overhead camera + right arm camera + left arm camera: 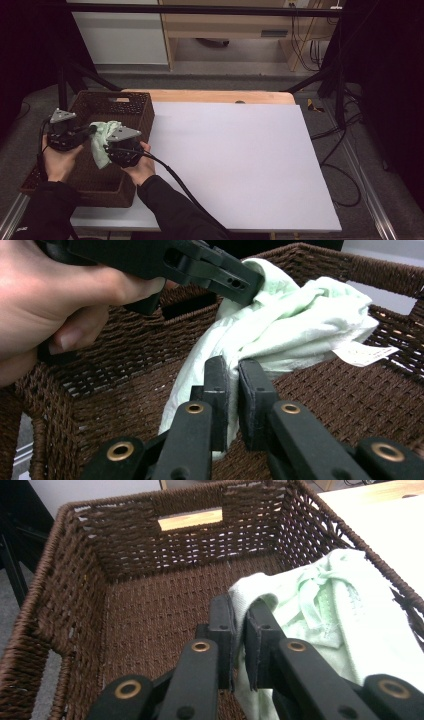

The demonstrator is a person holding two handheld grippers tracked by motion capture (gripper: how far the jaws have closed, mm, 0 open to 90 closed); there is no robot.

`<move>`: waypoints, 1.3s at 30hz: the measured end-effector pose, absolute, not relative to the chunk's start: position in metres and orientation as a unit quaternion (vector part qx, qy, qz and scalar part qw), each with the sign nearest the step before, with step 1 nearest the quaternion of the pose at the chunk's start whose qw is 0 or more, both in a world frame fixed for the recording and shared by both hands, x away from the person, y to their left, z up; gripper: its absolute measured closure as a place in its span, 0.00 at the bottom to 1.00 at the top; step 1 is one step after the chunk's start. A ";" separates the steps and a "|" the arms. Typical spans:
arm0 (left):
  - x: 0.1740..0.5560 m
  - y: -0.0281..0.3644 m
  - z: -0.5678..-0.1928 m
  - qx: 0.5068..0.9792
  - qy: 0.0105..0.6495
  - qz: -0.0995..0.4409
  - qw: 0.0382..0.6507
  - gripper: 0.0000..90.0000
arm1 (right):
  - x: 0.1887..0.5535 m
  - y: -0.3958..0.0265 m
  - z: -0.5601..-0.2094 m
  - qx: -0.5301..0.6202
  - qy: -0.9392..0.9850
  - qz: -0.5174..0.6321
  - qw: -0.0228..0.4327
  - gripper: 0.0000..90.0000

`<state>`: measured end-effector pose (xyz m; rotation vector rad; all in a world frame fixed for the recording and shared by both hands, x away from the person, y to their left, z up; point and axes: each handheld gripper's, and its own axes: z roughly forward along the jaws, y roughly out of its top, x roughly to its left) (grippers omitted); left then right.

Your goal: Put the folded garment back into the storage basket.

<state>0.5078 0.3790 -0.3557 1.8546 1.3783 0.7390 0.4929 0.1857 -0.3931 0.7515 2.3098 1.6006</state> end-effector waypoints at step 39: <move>0.491 0.339 -0.345 0.712 0.499 0.246 0.429 0.01 | 0.484 0.044 -0.359 0.255 0.769 0.577 0.101 0.03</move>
